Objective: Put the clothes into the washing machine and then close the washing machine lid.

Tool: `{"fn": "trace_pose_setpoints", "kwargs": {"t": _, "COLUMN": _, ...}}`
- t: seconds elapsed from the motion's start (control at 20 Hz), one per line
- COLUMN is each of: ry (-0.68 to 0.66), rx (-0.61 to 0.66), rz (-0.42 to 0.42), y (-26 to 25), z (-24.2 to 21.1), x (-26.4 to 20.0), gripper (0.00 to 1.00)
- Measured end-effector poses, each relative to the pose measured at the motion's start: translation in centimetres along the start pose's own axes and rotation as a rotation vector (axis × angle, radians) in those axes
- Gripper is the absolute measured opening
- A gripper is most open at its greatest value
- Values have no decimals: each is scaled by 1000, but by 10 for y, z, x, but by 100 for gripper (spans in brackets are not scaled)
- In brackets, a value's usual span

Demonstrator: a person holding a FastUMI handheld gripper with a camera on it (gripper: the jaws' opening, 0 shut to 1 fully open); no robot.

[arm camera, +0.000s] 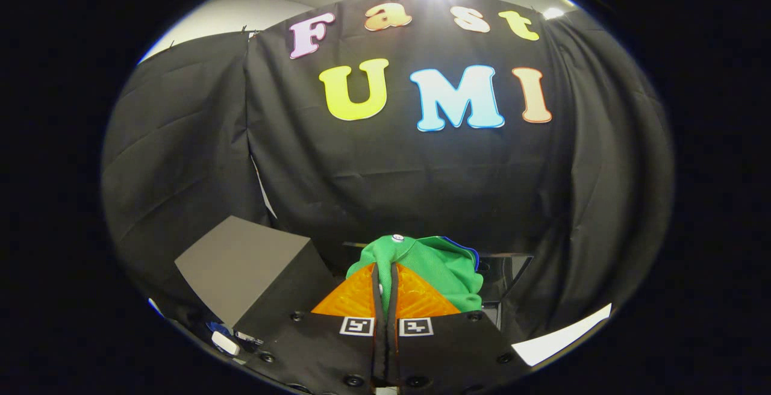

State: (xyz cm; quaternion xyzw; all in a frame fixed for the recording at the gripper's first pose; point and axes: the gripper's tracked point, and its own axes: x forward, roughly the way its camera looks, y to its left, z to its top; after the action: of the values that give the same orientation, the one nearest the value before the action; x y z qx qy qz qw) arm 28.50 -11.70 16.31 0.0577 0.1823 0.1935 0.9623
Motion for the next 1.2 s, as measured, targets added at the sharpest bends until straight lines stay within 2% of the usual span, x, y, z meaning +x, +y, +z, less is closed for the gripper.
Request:
{"fn": "trace_pose_setpoints", "kwargs": {"t": 0.25, "ry": 73, "rx": -7, "rz": -7, "y": -9, "z": -51, "x": 28, "gripper": 1}}
{"fn": "trace_pose_setpoints", "kwargs": {"t": 0.45, "ry": 158, "rx": -16, "rz": -16, "y": -13, "z": -108, "x": 56, "gripper": 1}}
{"fn": "trace_pose_setpoints", "kwargs": {"t": 0.7, "ry": 246, "rx": 24, "rz": -17, "y": -17, "z": -167, "x": 94, "gripper": 1}}
{"fn": "trace_pose_setpoints", "kwargs": {"t": 1.2, "ry": 440, "rx": 200, "rz": -141, "y": -55, "z": -254, "x": 158, "gripper": 1}}
